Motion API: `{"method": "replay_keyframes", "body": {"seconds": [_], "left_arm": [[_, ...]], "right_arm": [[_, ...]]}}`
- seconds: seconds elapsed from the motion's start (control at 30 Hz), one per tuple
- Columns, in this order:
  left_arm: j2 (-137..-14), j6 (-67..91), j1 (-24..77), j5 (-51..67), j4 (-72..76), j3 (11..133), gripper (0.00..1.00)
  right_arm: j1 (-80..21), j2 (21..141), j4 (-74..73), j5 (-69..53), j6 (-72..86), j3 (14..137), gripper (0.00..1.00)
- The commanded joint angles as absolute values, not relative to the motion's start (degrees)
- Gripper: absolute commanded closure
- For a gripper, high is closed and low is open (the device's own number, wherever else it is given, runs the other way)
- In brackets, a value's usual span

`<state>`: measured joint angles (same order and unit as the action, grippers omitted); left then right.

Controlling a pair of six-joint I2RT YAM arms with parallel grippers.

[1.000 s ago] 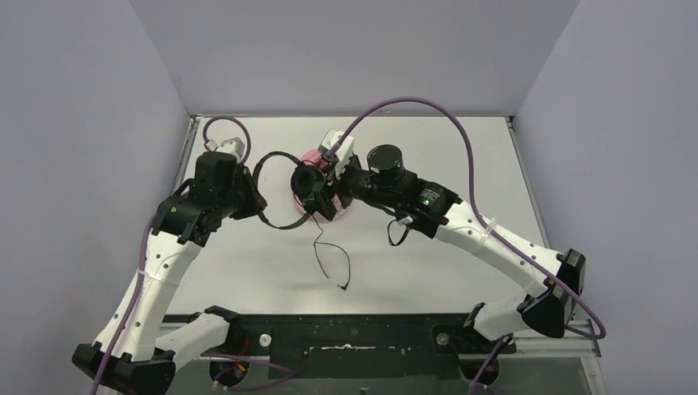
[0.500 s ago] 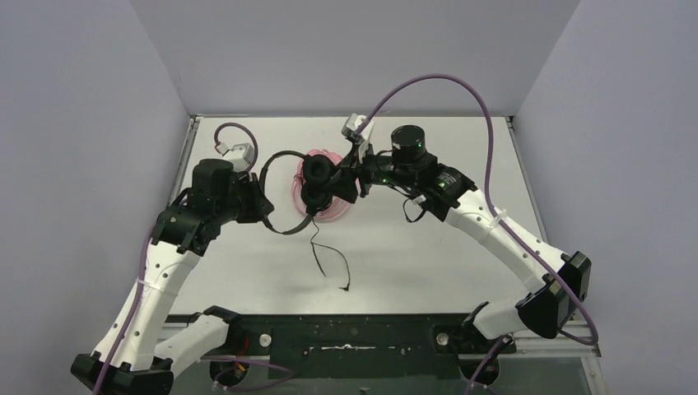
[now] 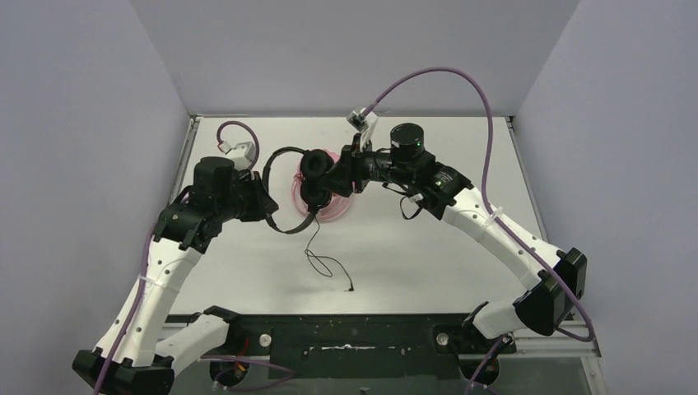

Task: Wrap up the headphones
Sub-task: Wrap the headphones cable around the headphones.

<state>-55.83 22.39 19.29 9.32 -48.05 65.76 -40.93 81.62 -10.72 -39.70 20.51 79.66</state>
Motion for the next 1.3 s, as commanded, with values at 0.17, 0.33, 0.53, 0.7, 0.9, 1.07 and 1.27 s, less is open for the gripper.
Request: {"method": "replay_keyframes", "body": {"seconds": [0.17, 0.33, 0.53, 0.7, 0.9, 1.07, 1.27], "left_arm": [[-55.7, 27.1, 22.9, 20.2, -40.3, 66.5, 1.00], [-53.0, 32.4, 23.0, 18.9, -35.6, 63.5, 1.00], [-52.4, 32.4, 22.9, 16.8, -35.5, 63.5, 1.00], [-51.2, 32.4, 22.9, 12.1, -37.2, 63.3, 1.00], [-50.9, 31.6, 22.3, 4.3, -42.9, 64.1, 1.00], [-51.6, 30.6, 21.7, 6.2, -42.9, 65.0, 1.00], [-51.7, 28.2, 21.0, 5.9, -45.6, 66.6, 1.00]], "right_arm": [[-45.6, 82.0, -6.9, -13.1, 27.5, 77.4, 0.51], [-46.1, 80.0, -9.2, -9.1, 27.2, 74.6, 0.35], [-45.3, 76.2, -10.0, -5.8, 28.3, 71.2, 0.29], [-43.1, 73.4, -11.6, -7.8, 28.9, 68.9, 0.27], [-39.7, 71.2, -8.9, -23.6, 22.5, 66.5, 0.14], [-39.7, 68.6, -0.6, -32.2, 18.7, 61.1, 0.00], [-37.8, 67.2, 1.5, -31.5, 19.8, 57.7, 0.04]]}}
